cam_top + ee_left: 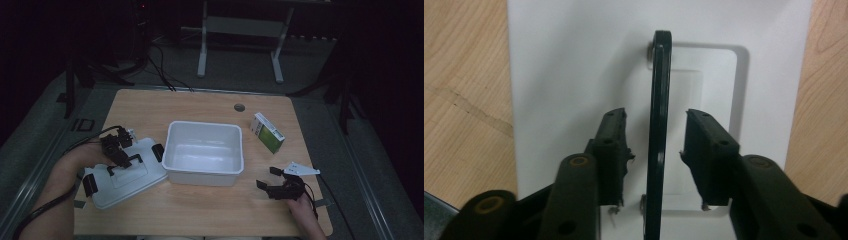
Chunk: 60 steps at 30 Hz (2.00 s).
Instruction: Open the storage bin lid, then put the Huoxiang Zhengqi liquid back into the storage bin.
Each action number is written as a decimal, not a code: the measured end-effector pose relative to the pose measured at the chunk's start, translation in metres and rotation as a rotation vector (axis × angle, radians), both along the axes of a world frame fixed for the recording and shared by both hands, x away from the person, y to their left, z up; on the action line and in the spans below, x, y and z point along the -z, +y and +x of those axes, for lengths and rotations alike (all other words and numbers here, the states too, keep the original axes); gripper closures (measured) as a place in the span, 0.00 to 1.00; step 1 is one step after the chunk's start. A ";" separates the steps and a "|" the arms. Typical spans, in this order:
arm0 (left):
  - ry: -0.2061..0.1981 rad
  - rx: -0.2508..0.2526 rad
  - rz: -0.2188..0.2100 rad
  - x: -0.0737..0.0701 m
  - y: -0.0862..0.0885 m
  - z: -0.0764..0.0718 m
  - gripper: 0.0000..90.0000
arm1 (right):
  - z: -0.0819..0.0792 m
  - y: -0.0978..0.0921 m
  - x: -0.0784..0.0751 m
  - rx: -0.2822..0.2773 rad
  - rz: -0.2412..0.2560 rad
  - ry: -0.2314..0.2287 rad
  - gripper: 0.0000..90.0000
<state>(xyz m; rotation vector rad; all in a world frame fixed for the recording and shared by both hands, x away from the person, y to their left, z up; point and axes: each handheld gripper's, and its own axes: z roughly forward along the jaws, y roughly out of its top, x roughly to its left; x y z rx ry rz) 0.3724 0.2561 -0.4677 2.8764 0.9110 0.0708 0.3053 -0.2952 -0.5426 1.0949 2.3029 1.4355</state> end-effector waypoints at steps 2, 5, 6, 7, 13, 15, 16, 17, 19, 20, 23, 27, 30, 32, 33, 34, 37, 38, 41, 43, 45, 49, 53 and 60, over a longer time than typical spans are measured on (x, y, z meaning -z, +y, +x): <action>-0.001 0.006 -0.022 -0.001 0.002 -0.001 0.65 | 0.000 0.001 -0.004 0.012 -0.009 0.017 0.15; -0.004 -0.010 -0.023 -0.002 0.003 -0.002 0.63 | -0.002 -0.001 -0.017 -0.004 -0.024 0.000 0.14; -0.002 -0.015 -0.019 -0.003 0.004 -0.002 0.63 | -0.002 -0.001 -0.017 -0.004 -0.024 0.000 0.14; -0.003 -0.021 -0.013 -0.003 0.004 -0.002 0.60 | -0.002 -0.003 -0.024 0.004 -0.017 0.001 0.15; 0.008 -0.029 -0.004 -0.004 0.005 -0.004 0.58 | 0.002 -0.012 -0.040 0.010 -0.073 -0.004 0.24; 0.003 -0.036 -0.012 -0.005 0.005 -0.005 0.57 | 0.006 -0.017 -0.047 0.032 -0.081 -0.006 0.24; 0.004 -0.038 -0.014 -0.005 0.005 -0.005 0.57 | 0.008 -0.020 -0.051 0.046 -0.082 -0.012 0.25; 0.007 -0.034 -0.013 -0.005 0.006 -0.005 0.57 | 0.011 -0.022 -0.054 0.056 -0.082 -0.019 0.26; 0.007 -0.041 -0.008 -0.005 0.006 -0.006 0.57 | 0.017 -0.027 -0.061 0.079 -0.087 -0.019 0.27; 0.009 -0.037 -0.010 -0.005 0.007 -0.006 0.57 | 0.019 -0.029 -0.064 0.087 -0.088 -0.024 0.30; 0.016 -0.041 -0.012 -0.004 0.008 -0.007 0.57 | 0.029 -0.034 -0.071 0.091 -0.099 -0.024 0.35; 0.017 -0.043 -0.008 -0.004 0.010 -0.008 0.57 | 0.044 -0.038 -0.078 0.109 -0.124 -0.012 0.36; 0.024 -0.043 -0.005 -0.003 0.010 -0.008 0.57 | 0.055 -0.038 -0.085 0.117 -0.144 -0.002 0.39; 0.027 -0.043 -0.002 -0.002 0.010 -0.008 0.57 | 0.064 -0.038 -0.089 0.125 -0.159 0.006 0.40; 0.028 -0.040 -0.008 -0.002 0.009 -0.008 0.57 | 0.069 -0.038 -0.091 0.128 -0.168 0.008 0.40; 0.027 -0.041 -0.007 -0.001 0.009 -0.008 0.57 | 0.074 -0.038 -0.092 0.128 -0.172 0.015 0.40; 0.033 -0.038 -0.010 -0.001 0.008 -0.008 0.57 | 0.088 -0.037 -0.094 0.133 -0.184 0.033 0.40; 0.035 -0.043 -0.011 -0.001 0.008 -0.007 0.57 | 0.092 -0.036 -0.095 0.135 -0.192 0.036 0.40; 0.033 -0.044 -0.011 -0.001 0.009 -0.007 0.57 | 0.105 -0.032 -0.095 0.133 -0.222 0.056 0.41; 0.033 -0.040 -0.012 -0.001 0.009 -0.007 0.57 | 0.115 -0.030 -0.094 0.129 -0.240 0.072 0.42; 0.036 -0.041 -0.016 -0.001 0.009 -0.007 0.57 | 0.122 -0.029 -0.093 0.125 -0.257 0.085 0.43; 0.050 -0.043 -0.017 0.002 0.009 -0.007 0.57 | 0.136 -0.026 -0.089 0.127 -0.287 0.114 0.43; 0.050 -0.041 -0.016 0.004 0.008 -0.007 0.57 | 0.149 -0.024 -0.085 0.128 -0.319 0.143 0.45; 0.055 -0.044 -0.015 0.005 0.009 -0.006 0.57 | 0.165 -0.019 -0.077 0.109 -0.367 0.199 0.47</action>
